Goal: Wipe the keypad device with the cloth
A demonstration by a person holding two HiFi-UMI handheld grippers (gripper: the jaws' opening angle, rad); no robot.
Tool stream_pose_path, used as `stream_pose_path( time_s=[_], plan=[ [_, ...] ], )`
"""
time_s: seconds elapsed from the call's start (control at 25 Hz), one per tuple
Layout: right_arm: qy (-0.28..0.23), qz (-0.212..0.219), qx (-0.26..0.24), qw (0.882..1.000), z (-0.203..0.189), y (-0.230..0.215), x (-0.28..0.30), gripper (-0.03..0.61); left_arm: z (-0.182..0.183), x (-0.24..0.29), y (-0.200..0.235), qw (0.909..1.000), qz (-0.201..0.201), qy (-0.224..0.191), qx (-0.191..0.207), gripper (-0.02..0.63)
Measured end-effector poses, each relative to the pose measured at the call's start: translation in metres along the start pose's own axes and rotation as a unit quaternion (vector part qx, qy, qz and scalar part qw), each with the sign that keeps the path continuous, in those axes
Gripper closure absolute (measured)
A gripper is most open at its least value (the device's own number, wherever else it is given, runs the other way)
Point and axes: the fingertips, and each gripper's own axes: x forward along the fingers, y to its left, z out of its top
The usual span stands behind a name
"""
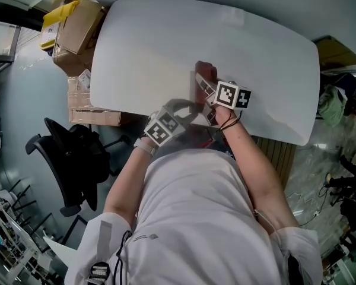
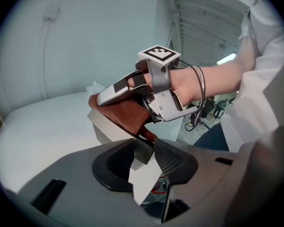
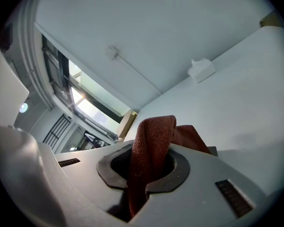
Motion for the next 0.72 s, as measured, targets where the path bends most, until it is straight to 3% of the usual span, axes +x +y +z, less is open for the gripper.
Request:
stream_pose_path(
  time_s=[0.44, 0.72],
  plan=[
    [-0.02, -0.018, 0.018, 0.999, -0.003, -0.019, -0.001, 0.525, 0.001, 0.0, -0.001, 0.9997, -0.023, -0.005, 0.001, 0.483],
    [-0.026, -0.097, 0.015, 0.995, -0.009, -0.073, -0.012, 0.525, 0.001, 0.0, -0.001, 0.9995, -0.031, -0.007, 0.001, 0.48]
  ],
)
